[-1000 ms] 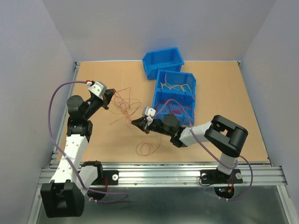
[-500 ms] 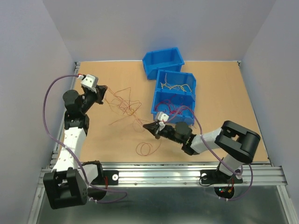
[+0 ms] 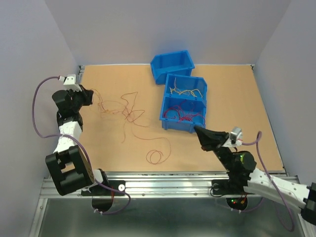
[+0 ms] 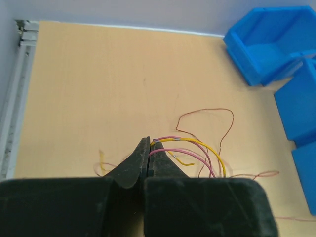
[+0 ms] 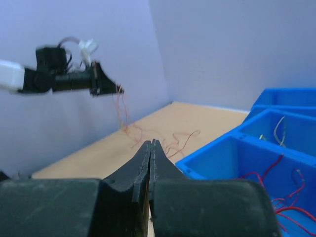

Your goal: Untangle the cables

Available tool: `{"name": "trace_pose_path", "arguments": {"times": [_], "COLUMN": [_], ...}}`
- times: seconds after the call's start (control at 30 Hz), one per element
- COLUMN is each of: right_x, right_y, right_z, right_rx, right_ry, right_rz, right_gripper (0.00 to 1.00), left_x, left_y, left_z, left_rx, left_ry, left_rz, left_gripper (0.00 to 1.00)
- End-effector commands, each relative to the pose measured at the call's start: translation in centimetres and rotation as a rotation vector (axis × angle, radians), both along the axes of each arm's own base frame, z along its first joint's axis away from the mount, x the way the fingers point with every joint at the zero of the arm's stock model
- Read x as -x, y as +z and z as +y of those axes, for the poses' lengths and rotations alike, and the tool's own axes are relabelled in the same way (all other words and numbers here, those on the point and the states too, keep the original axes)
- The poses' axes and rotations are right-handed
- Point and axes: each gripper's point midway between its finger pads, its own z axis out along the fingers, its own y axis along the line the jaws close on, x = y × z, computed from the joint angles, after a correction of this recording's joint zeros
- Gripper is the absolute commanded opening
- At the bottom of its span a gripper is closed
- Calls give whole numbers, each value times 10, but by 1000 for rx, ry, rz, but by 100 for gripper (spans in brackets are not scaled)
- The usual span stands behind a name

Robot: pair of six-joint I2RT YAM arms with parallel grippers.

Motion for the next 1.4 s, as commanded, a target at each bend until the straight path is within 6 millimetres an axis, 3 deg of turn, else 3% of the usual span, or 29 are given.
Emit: {"name": "trace_pose_path", "arguments": {"times": [0.0,0.03,0.17,0.2,0.23,0.3,0.33,0.43,0.47,0.5,0.53,0.57,0.63,0.67,0.7,0.73,0.77,0.83,0.87,0.93,1.03,1.17,1.37], "right_x": [-4,2,14,14,9,5,-3,-14,-22,-27,-37,-42,-58,-62,-66,-69,-76,-85,-92,-101,-113,-129,-132], "right_y": [-27,-23,-30,-23,-39,-36,-54,-45,-75,-80,-62,-71,-109,-86,-112,-108,-91,-105,-95,-104,-101,-113,-131], "right_z": [-29,-33,-11,-6,8,23,37,67,83,94,111,125,164,174,187,196,212,229,239,249,259,257,252], "right_rx": [-14,-21,83,92,164,199,260,271,349,371,348,376,449,405,439,407,364,355,315,286,248,218,178], "right_ry": [-93,-82,28,45,58,85,91,126,142,150,156,174,224,237,256,270,284,297,298,290,266,186,158], "right_rz": [114,95,74,65,99,100,133,113,163,170,146,159,216,183,216,224,204,243,251,302,317,374,468], "right_gripper": [0,1,0,4,10,22,26,38,40,47,52,59,75,75,77,77,78,78,78,78,78,78,73], "left_x": [-9,-6,6,8,13,19,21,37,41,44,51,55,65,68,70,75,76,78,80,81,82,85,90], "left_y": [54,55,62,63,67,71,73,90,94,97,105,108,117,119,121,124,125,126,128,128,127,131,136], "left_z": [13,7,-19,-23,-30,-38,-41,-57,-59,-62,-65,-67,-72,-73,-73,-76,-76,-78,-79,-80,-81,-81,-80], "left_rx": [-43,-46,-40,-40,-40,-41,-42,-66,-76,-81,-96,-102,-123,-128,-131,-137,-140,-142,-146,-145,-142,-151,-167], "left_ry": [63,28,-112,-133,-171,-214,-231,-298,-304,-309,-313,-316,-319,-319,-316,-316,-315,-318,-321,-327,-330,-327,-306], "left_rz": [-164,-173,-216,-223,-236,-249,-255,-306,-319,-330,-356,-367,-401,-410,-417,-427,-433,-436,-440,-437,-432,-443,-463], "left_gripper": [0,0,0,0,0,0,0,0,0,0,0,0,0,0,0,0,0,0,0,0,0,0,0]}}
